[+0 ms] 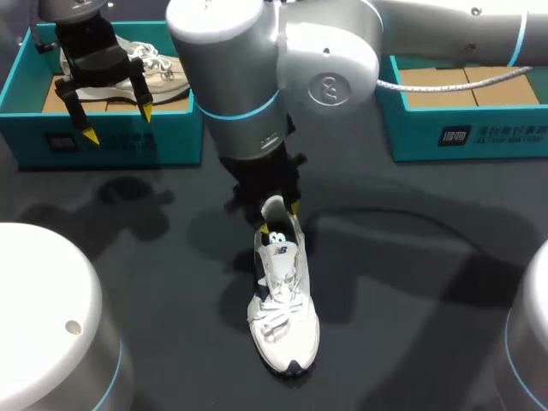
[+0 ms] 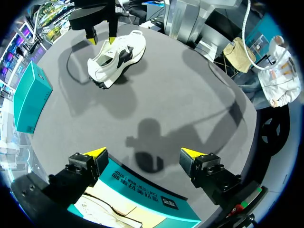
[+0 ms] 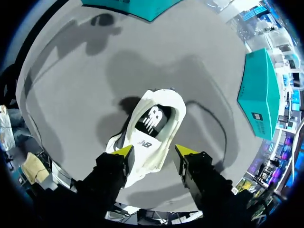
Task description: Take the shoe out of the shoebox, open the shoe tongue, remove and reinsert the insole, then place the shoe into the shoebox
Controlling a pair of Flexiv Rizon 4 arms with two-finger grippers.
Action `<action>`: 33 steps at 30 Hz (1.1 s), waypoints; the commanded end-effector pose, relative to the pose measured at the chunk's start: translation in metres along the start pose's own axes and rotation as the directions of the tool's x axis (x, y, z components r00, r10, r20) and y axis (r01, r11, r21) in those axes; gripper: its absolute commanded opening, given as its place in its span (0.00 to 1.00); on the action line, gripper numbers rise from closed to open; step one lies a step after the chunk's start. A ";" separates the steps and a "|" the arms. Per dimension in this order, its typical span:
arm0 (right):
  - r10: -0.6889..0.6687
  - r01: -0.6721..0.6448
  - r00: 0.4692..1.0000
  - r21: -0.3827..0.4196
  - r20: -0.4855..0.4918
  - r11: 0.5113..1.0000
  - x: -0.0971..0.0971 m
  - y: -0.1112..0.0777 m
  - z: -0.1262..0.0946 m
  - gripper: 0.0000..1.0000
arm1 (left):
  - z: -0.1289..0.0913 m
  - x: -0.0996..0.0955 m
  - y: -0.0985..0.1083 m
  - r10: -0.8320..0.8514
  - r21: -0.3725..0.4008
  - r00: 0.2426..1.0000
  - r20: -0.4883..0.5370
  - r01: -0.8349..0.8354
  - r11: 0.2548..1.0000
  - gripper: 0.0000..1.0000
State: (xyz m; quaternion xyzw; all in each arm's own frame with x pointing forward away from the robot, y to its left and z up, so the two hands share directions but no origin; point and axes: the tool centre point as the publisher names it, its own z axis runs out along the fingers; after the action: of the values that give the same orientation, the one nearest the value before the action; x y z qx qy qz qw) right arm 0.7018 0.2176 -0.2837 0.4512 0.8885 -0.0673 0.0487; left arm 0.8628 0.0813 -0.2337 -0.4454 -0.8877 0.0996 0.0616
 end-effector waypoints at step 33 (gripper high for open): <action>-0.674 0.691 0.723 -0.140 0.155 0.709 -0.027 0.049 0.015 1.00 | 0.000 0.001 0.000 0.000 -0.003 1.000 0.001 0.000 1.000 1.00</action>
State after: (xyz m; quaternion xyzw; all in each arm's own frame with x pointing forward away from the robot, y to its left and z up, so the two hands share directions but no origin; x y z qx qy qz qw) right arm 0.7539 0.2239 -0.2889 0.0809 0.9908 -0.0219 0.1060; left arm 0.8628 0.0813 -0.2337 -0.4454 -0.8877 0.0996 0.0616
